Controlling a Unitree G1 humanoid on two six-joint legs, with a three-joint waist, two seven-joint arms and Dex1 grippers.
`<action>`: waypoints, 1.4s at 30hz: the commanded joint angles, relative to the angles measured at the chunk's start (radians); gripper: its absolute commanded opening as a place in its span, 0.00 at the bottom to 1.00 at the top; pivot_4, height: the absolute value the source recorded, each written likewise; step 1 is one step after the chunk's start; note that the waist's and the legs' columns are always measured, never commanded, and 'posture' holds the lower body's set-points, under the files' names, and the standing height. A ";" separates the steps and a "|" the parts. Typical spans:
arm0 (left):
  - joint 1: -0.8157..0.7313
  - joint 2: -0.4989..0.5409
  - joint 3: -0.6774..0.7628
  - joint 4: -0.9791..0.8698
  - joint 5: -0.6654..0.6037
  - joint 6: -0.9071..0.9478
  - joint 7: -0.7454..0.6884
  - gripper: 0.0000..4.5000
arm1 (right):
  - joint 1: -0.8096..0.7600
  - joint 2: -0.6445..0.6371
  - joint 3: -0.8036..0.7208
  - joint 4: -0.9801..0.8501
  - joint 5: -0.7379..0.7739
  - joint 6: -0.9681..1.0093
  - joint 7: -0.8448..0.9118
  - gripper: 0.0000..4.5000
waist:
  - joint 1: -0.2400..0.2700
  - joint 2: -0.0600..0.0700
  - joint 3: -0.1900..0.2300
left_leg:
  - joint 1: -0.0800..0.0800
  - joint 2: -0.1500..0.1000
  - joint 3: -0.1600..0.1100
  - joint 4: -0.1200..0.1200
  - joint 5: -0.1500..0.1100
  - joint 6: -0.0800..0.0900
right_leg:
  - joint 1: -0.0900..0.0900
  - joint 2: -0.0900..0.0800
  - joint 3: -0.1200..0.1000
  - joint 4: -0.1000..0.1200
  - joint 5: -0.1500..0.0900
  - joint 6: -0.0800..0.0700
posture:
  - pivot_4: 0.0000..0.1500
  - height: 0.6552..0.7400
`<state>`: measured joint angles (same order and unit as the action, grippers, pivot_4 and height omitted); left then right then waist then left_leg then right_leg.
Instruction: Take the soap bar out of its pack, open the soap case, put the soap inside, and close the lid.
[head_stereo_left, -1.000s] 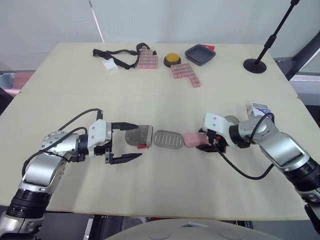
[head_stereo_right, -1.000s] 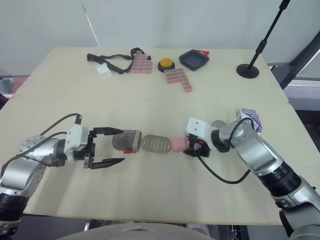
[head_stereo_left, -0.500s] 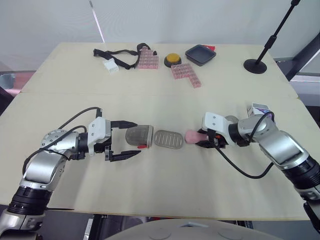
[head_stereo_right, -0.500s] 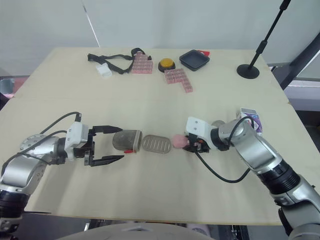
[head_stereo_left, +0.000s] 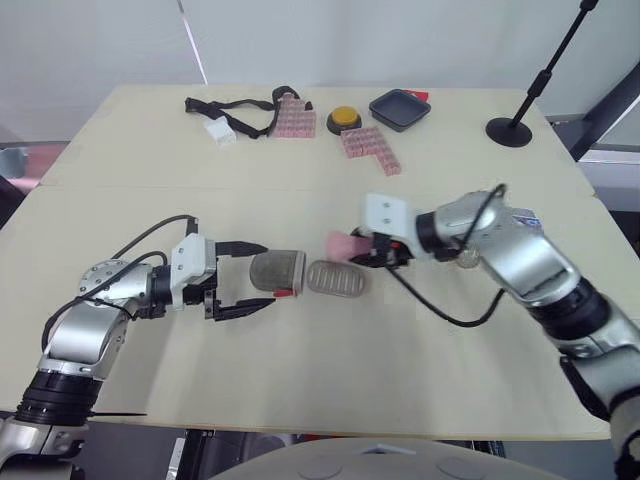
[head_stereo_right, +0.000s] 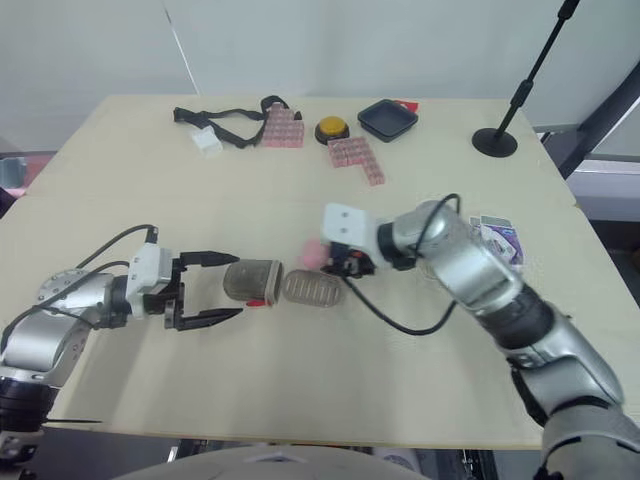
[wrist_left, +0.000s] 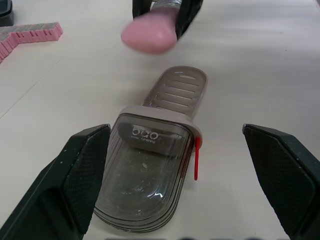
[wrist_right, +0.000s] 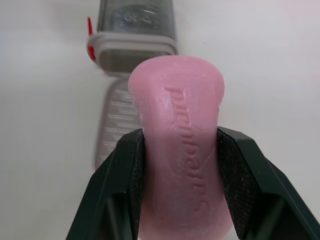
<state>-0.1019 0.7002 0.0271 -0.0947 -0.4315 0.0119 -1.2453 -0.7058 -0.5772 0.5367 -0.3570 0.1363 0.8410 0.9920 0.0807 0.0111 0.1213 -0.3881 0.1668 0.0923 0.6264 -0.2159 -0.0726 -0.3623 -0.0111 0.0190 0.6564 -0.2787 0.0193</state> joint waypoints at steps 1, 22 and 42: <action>-0.010 0.016 0.031 -0.001 -0.005 -0.022 -0.004 1.00 | -0.043 0.043 0.050 -0.023 -0.027 0.077 -0.042 0.37 | 0.001 0.000 0.000 | 0.000 0.000 0.000 0.000 0.000 0.000 | 0.000 0.000 0.000 0.000 0.000 0.000 | 1.00 1.00; -0.036 0.012 0.020 0.010 0.001 -0.012 0.006 1.00 | -0.088 0.104 0.137 0.013 -0.003 0.246 -0.101 0.37 | -0.002 0.000 0.000 | -0.001 0.000 0.000 0.000 0.001 -0.001 | -0.002 0.000 0.000 0.001 0.000 0.000 | 1.00 1.00; -0.044 0.008 0.013 0.008 0.010 -0.005 0.015 1.00 | -0.094 0.082 0.079 -0.003 0.014 0.218 -0.113 0.99 | -0.001 0.000 0.000 | -0.001 0.000 0.000 0.000 0.001 -0.001 | -0.002 0.000 0.000 0.002 0.000 0.000 | 1.00 1.00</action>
<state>-0.1370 0.7004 0.0271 -0.0729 -0.4198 0.0109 -1.2350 -0.7832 -0.4835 0.6721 -0.3147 0.1386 1.0727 0.8798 0.0797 0.0111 0.1213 -0.3892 0.1669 0.0924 0.6263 -0.2151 -0.0741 -0.3641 -0.0108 0.0191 0.6581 -0.2787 0.0193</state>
